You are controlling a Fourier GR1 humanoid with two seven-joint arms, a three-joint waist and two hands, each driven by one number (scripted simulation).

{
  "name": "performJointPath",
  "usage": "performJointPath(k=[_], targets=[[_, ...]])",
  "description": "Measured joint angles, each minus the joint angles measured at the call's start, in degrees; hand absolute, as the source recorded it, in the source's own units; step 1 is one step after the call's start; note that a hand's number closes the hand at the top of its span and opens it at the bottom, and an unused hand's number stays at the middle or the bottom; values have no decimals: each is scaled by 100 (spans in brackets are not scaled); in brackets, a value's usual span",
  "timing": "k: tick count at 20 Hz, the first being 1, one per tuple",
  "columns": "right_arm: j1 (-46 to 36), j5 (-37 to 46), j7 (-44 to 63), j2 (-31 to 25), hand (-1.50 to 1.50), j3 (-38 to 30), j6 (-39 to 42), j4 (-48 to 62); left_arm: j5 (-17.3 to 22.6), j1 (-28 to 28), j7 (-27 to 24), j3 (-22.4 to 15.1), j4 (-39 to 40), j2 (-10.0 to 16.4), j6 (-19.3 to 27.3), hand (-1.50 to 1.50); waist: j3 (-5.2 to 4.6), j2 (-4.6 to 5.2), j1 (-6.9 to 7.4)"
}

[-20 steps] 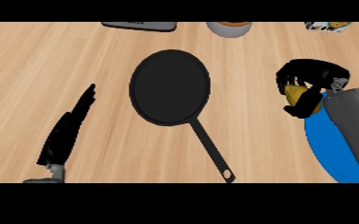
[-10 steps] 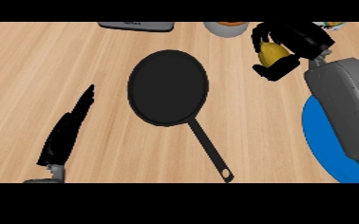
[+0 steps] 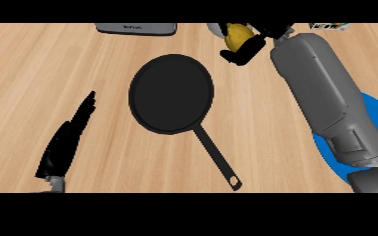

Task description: Pick the lemon from the plate and place it in the pan

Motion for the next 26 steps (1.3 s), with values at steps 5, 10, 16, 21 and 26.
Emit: performJointPath(k=[5, 10, 16, 21, 26], targets=[[-621, -19, 74, 809, 150, -23, -119, 862, 10, -2, -2, 75, 29, 8, 1, 0, -5, -15, -61], [-944, -368, 198, 1250, 150, 192, -259, 1602, 46, -87, 33, 76, 35, 9, -79, 0, -8, -6, 19], [-1018, -898, 458, 1397, 150, 1118, -473, 2009, -36, -252, 51, -90, 115, -85, -123, 0, -13, 33, 261], [-896, -970, 573, 1430, 150, 1951, -472, 2130, -116, -362, 39, -201, 151, -115, -157, 0, -16, 76, 449], [-490, -1715, 1041, 1439, -150, 2017, 234, 2309, -174, -427, 45, -302, 140, -165, -164, 0, -14, 111, 618]])
